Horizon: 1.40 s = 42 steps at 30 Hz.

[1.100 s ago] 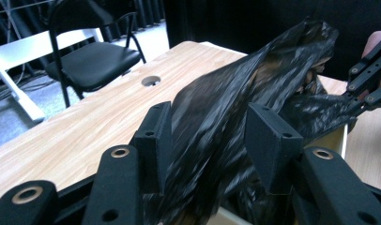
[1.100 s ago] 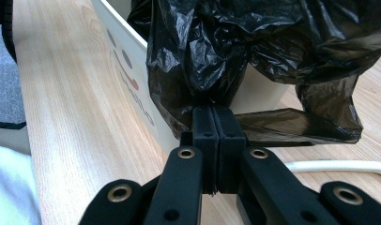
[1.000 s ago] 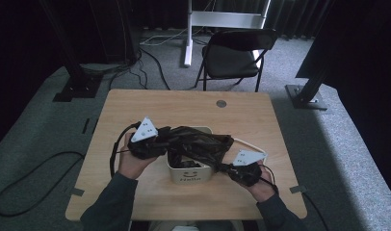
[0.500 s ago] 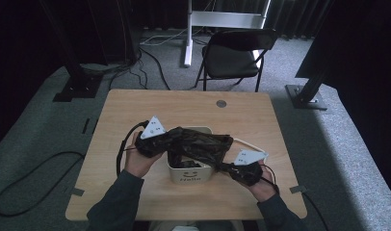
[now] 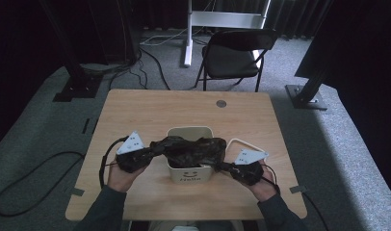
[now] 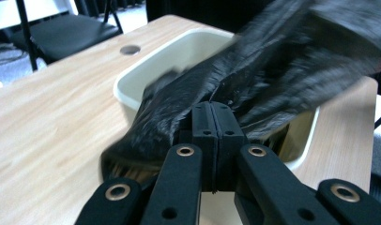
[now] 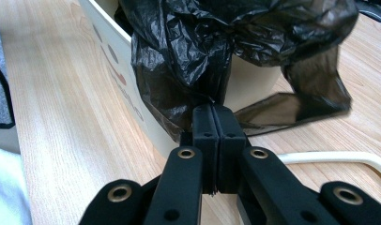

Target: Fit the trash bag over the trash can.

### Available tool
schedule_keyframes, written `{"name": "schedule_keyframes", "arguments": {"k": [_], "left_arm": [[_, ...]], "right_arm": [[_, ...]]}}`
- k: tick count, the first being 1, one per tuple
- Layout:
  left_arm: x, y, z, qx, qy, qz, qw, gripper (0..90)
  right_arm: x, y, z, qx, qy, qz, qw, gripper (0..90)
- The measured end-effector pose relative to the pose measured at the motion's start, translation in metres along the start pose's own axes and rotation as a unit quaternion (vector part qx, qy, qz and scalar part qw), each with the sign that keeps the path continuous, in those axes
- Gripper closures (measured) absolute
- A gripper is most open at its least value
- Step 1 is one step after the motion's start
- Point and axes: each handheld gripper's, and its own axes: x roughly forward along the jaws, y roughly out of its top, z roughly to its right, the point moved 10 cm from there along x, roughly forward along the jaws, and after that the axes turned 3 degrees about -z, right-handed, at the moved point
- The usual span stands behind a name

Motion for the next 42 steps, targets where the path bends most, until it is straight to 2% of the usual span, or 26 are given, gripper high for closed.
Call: {"name": "schedule_keyframes", "arguments": {"k": [8, 14, 17, 19, 22, 28, 32, 36, 42], "left_arm": [[-0.007, -0.033, -0.011, -0.013, 0.008, -0.018, 0.9997, 89.9], [-0.01, -0.049, -0.024, -0.039, 0.021, -0.021, 0.9988, 89.9], [-0.013, -0.046, -0.025, -0.042, 0.024, -0.012, 0.9988, 89.8], [-0.015, -0.041, -0.024, -0.036, 0.025, -0.006, 0.999, 89.7], [-0.014, -0.035, -0.023, -0.033, 0.026, 0.0, 0.9991, 89.6], [-0.01, -0.029, -0.025, -0.034, 0.031, 0.006, 0.9989, 89.5], [-0.009, -0.026, -0.026, -0.033, 0.031, 0.008, 0.9989, 89.1], [-0.007, -0.022, -0.026, -0.031, 0.032, 0.01, 0.999, 88.9], [-0.004, -0.018, -0.027, -0.03, 0.033, 0.012, 0.9989, 88.4]], "right_arm": [[0.0, -0.001, 0.001, -0.002, -0.004, -0.004, 1.0, 89.5], [0.0, -0.002, 0.001, -0.004, -0.006, -0.006, 1.0, 89.5], [-0.001, -0.001, 0.0, -0.004, -0.006, -0.006, 1.0, 86.7], [-0.004, 0.002, -0.001, -0.008, -0.002, 0.0, 1.0, 77.8], [-0.014, 0.01, 0.0, -0.009, -0.01, 0.015, 0.9998, 68.7], [-0.032, 0.021, 0.004, -0.014, -0.014, 0.038, 0.9991, 60.9], [-0.043, 0.032, 0.01, -0.016, -0.02, 0.055, 0.9981, 59.9], [-0.051, 0.052, 0.012, -0.022, -0.023, 0.073, 0.9968, 59.8], [-0.043, 0.084, 0.008, -0.044, -0.021, 0.077, 0.9959, 60.0]]}}
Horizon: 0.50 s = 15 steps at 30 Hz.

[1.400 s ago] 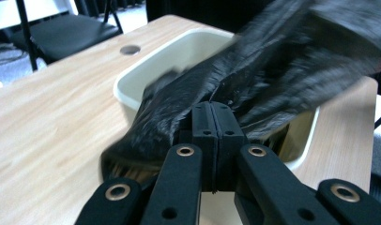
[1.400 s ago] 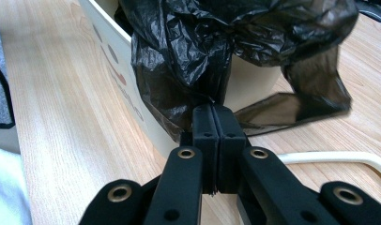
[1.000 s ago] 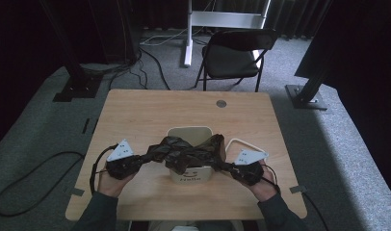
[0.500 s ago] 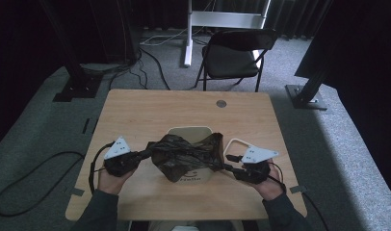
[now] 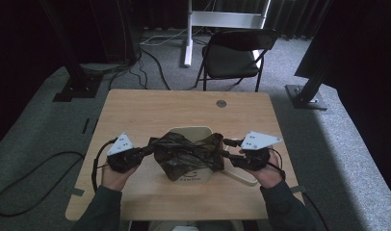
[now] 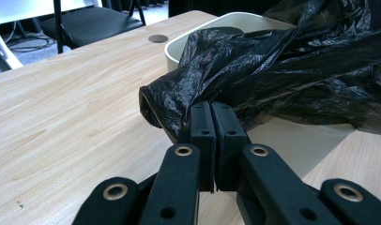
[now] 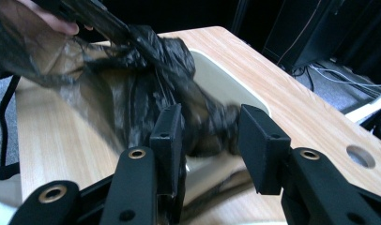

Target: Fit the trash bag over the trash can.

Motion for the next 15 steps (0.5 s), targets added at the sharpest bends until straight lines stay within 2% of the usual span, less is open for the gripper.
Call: {"name": "schedule_keyframes", "arguments": {"k": [5, 11, 15], "left_arm": [[0.004, 0.004, -0.001, 0.001, 0.0, 0.002, 1.0, 87.6], [0.005, 0.005, -0.001, 0.0, 0.001, 0.004, 1.0, 86.1], [0.001, 0.006, 0.002, 0.007, -0.001, 0.006, 1.0, 80.5]], "right_arm": [[0.015, 0.012, 0.004, -0.005, 0.0, -0.009, 0.9999, 60.0], [0.042, 0.005, 0.011, -0.001, 0.013, -0.053, 0.9985, 59.1], [0.051, -0.002, 0.008, -0.002, 0.029, -0.072, 0.9969, 72.4]]}}
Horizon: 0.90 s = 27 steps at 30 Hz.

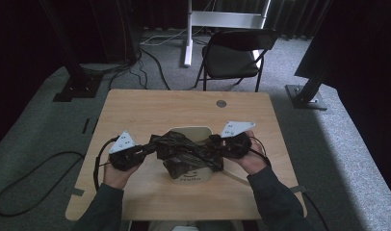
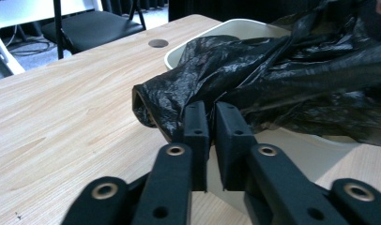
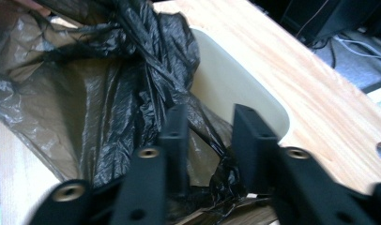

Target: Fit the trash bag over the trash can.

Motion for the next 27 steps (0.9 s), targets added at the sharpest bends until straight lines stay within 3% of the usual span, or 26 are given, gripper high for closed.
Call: {"name": "schedule_keyframes", "arguments": {"k": [7, 10, 15, 27], "left_arm": [[-0.006, 0.004, 0.01, 0.025, 0.003, 0.005, 0.9997, 67.8], [-0.006, 0.007, 0.013, 0.035, 0.002, 0.005, 0.9994, 75.2], [0.003, 0.009, 0.005, 0.023, 0.005, -0.002, 0.9997, 89.6], [0.022, 0.012, -0.002, 0.014, 0.003, -0.012, 0.9998, 90.0]], "right_arm": [[-0.003, 0.001, -0.003, -0.019, -0.012, -0.004, 0.9997, 87.2], [-0.004, 0.003, 0.001, -0.017, -0.028, -0.004, 0.9995, 88.5], [-0.002, -0.001, 0.015, -0.01, -0.057, -0.012, 0.9983, 88.6], [-0.011, -0.009, 0.03, 0.011, -0.08, -0.007, 0.9967, 89.6]]}}
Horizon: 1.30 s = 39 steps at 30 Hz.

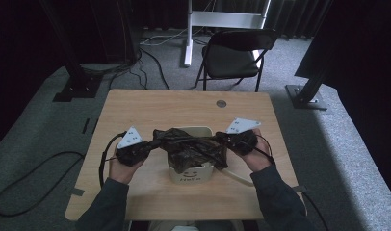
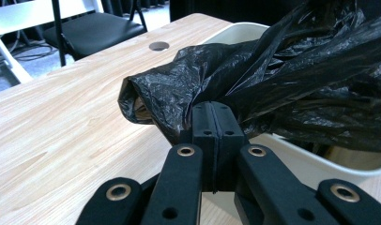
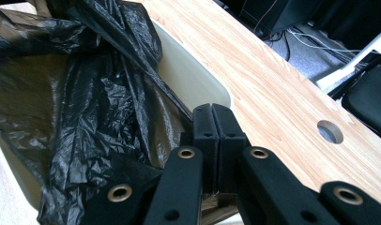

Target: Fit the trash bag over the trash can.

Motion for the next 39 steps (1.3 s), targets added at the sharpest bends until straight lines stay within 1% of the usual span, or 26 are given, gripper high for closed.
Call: {"name": "schedule_keyframes", "arguments": {"k": [6, 7, 10, 12, 14, 17, 18, 20, 23, 25, 27, 30, 36, 39], "left_arm": [[0.009, 0.001, 0.001, -0.004, -0.004, -0.001, 1.0, 90.0], [0.01, 0.002, 0.002, -0.003, -0.004, -0.002, 1.0, 90.0], [0.011, 0.003, 0.0, -0.002, -0.002, -0.003, 1.0, 90.0], [0.012, 0.004, -0.001, -0.003, 0.001, -0.002, 1.0, 90.0], [0.012, 0.005, -0.003, -0.002, 0.004, -0.003, 1.0, 90.0], [0.013, 0.005, -0.008, -0.009, 0.009, -0.002, 0.9999, 89.9], [0.013, 0.005, -0.009, -0.01, 0.011, -0.002, 0.9999, 89.9], [0.013, 0.003, -0.012, -0.014, 0.014, -0.004, 0.9998, 89.9], [0.012, 0.001, -0.016, -0.02, 0.018, -0.003, 0.9996, 89.2], [0.01, 0.0, -0.017, -0.026, 0.018, 0.0, 0.9995, 86.3], [0.005, 0.001, -0.016, -0.027, 0.018, 0.005, 0.9995, 82.0], [-0.004, 0.0, -0.016, -0.024, 0.021, 0.009, 0.9995, 75.7], [-0.023, -0.003, -0.018, -0.023, 0.03, 0.016, 0.9991, 68.3], [-0.031, -0.003, -0.019, -0.03, 0.035, 0.023, 0.9987, 64.6]], "right_arm": [[-0.003, -0.004, 0.002, 0.005, 0.0, 0.0, 1.0, 89.5], [-0.003, -0.004, 0.001, 0.007, 0.003, 0.002, 1.0, 87.8], [-0.003, -0.001, -0.001, 0.013, 0.018, 0.011, 0.9997, 78.3], [-0.001, 0.001, -0.002, 0.014, 0.026, 0.016, 0.9994, 75.4], [0.002, 0.002, -0.006, 0.011, 0.035, 0.013, 0.9992, 73.3], [0.008, 0.0, -0.009, 0.007, 0.043, 0.001, 0.9991, 71.6], [0.011, 0.0, -0.01, 0.009, 0.045, -0.001, 0.9989, 71.3], [0.013, -0.001, -0.01, 0.012, 0.046, -0.006, 0.9989, 72.8], [0.016, -0.001, -0.012, 0.012, 0.05, -0.009, 0.9986, 80.8], [0.015, -0.001, -0.012, 0.007, 0.047, -0.01, 0.9988, 85.6], [0.014, 0.0, -0.012, 0.005, 0.042, -0.008, 0.9991, 88.6], [0.01, 0.003, -0.011, 0.004, 0.036, -0.001, 0.9993, 90.0], [0.005, 0.008, -0.012, -0.001, 0.032, 0.007, 0.9995, 89.9], [0.005, 0.009, -0.012, -0.002, 0.031, 0.009, 0.9995, 90.0]]}}
